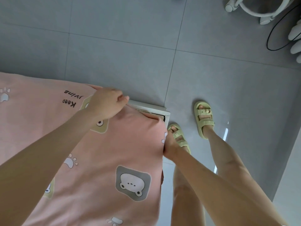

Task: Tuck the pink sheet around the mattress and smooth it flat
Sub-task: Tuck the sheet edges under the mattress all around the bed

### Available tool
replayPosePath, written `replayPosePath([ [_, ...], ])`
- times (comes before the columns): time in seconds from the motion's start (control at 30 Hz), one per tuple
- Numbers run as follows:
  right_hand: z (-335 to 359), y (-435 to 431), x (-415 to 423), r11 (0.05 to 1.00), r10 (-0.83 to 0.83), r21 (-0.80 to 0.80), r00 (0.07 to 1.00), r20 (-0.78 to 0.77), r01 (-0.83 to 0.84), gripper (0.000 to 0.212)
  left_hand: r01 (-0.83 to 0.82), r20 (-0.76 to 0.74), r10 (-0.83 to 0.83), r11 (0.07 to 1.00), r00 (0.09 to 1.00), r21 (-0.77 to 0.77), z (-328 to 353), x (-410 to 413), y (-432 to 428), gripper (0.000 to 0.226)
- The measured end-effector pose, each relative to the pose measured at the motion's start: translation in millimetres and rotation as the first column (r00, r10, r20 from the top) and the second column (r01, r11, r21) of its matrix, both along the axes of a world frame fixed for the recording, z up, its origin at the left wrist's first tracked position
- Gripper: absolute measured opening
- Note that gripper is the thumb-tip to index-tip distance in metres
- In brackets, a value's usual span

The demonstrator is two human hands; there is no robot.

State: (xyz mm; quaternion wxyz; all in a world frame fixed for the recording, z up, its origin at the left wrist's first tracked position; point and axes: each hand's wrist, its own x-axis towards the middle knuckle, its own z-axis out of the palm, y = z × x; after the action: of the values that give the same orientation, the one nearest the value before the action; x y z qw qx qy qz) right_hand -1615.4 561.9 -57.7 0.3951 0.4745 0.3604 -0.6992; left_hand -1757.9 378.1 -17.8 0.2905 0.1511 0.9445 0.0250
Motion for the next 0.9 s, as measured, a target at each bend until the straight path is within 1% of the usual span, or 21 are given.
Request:
replayPosePath([
  [0.07,-5,8,-10,0.999,-0.04,-0.008,0.999,0.0,0.04,0.067,-0.034,0.251,0.042,0.999,0.967,-0.036,-14,4,1,0.052],
  [0.1,-8,9,-15,0.998,-0.057,0.016,0.998,-0.005,0.057,0.072,-0.05,0.359,0.061,0.998,0.931,-0.039,-20,5,3,0.045],
  [0.13,-13,11,-17,0.998,-0.034,0.05,0.999,-0.016,0.035,0.067,-0.072,0.425,0.076,0.997,0.902,-0.025,-26,5,4,0.037],
  [0.17,-18,11,-21,0.997,-0.013,0.073,1.0,-0.003,0.013,0.057,-0.109,0.47,0.096,0.994,0.877,0.0,-30,3,4,0.029],
  [0.23,-28,15,-30,0.985,0.041,0.169,0.999,0.023,-0.045,0.057,-0.182,0.551,0.124,0.982,0.825,0.052,-31,-1,0,0.025],
  [0.27,-28,19,-30,0.96,0.112,0.262,0.993,-0.036,-0.099,0.055,-0.21,0.575,0.128,0.974,0.808,0.079,-31,-1,-5,0.032],
  [0.3,-23,22,-28,0.916,0.186,0.382,0.972,-0.142,-0.12,0.049,-0.212,0.568,0.11,0.97,0.815,0.116,-31,1,-11,0.042],
  [0.33,-15,20,-25,0.856,0.274,0.508,0.918,-0.286,-0.097,0.043,-0.182,0.528,0.075,0.971,0.846,0.153,-29,4,-18,0.055],
  [0.37,-3,14,-22,0.771,0.427,0.632,0.8,-0.422,-0.077,0.041,-0.129,0.459,0.028,0.973,0.888,0.19,-26,7,-24,0.066],
  [0.4,10,5,-22,0.658,0.613,0.75,0.622,-0.487,-0.062,0.041,-0.051,0.362,-0.027,0.977,0.932,0.205,-24,11,-30,0.074],
  [0.43,10,-6,-18,0.536,0.778,0.843,0.413,-0.474,-0.041,0.042,0.042,0.248,-0.09,0.98,0.965,0.194,-24,16,-37,0.079],
  [0.47,2,-15,-14,0.374,0.905,0.927,0.219,-0.365,0.001,0.044,0.13,0.154,-0.154,0.979,0.976,0.154,-24,21,-43,0.082],
  [0.5,-11,-20,-13,0.232,0.969,0.973,0.088,-0.232,0.01,0.046,0.2,0.081,-0.208,0.975,0.975,0.094,-25,27,-46,0.081],
  [0.53,-26,-20,-16,0.139,0.99,0.99,0.041,-0.137,-0.037,0.047,0.244,0.032,-0.245,0.969,0.969,0.03,-29,33,-47,0.077],
  [0.57,-37,-15,-22,0.075,0.997,0.992,0.04,-0.071,-0.099,0.049,0.266,0.006,-0.266,0.964,0.964,-0.023,-36,40,-45,0.074],
  [0.6,-45,-10,-25,0.033,0.999,0.987,0.042,-0.027,-0.155,0.049,0.267,0.001,-0.267,0.962,0.964,-0.064,-43,46,-41,0.073],
  [0.67,-53,-8,-27,-0.001,1.0,0.978,0.021,0.005,-0.209,0.053,0.232,0.018,-0.231,0.966,0.973,-0.113,-57,47,-33,0.073],
  [0.77,-42,-5,-36,-0.005,0.995,0.92,-0.091,-0.033,-0.392,0.069,0.185,0.063,-0.178,0.973,0.982,-0.134,-63,42,-25,0.072],
  [0.83,-38,4,-47,-0.06,0.984,0.919,-0.179,-0.012,-0.391,0.057,0.119,0.036,-0.116,0.986,0.993,-0.12,-57,46,-26,0.067],
  [0.87,-35,8,-52,-0.105,0.971,0.93,-0.237,0.019,-0.353,0.051,0.066,-0.007,-0.067,0.993,0.998,-0.093,-53,51,-27,0.063],
  [0.9,-31,11,-57,-0.149,0.951,0.955,-0.301,0.068,-0.255,0.049,0.009,-0.076,-0.013,0.999,0.997,-0.051,-47,56,-29,0.058],
])
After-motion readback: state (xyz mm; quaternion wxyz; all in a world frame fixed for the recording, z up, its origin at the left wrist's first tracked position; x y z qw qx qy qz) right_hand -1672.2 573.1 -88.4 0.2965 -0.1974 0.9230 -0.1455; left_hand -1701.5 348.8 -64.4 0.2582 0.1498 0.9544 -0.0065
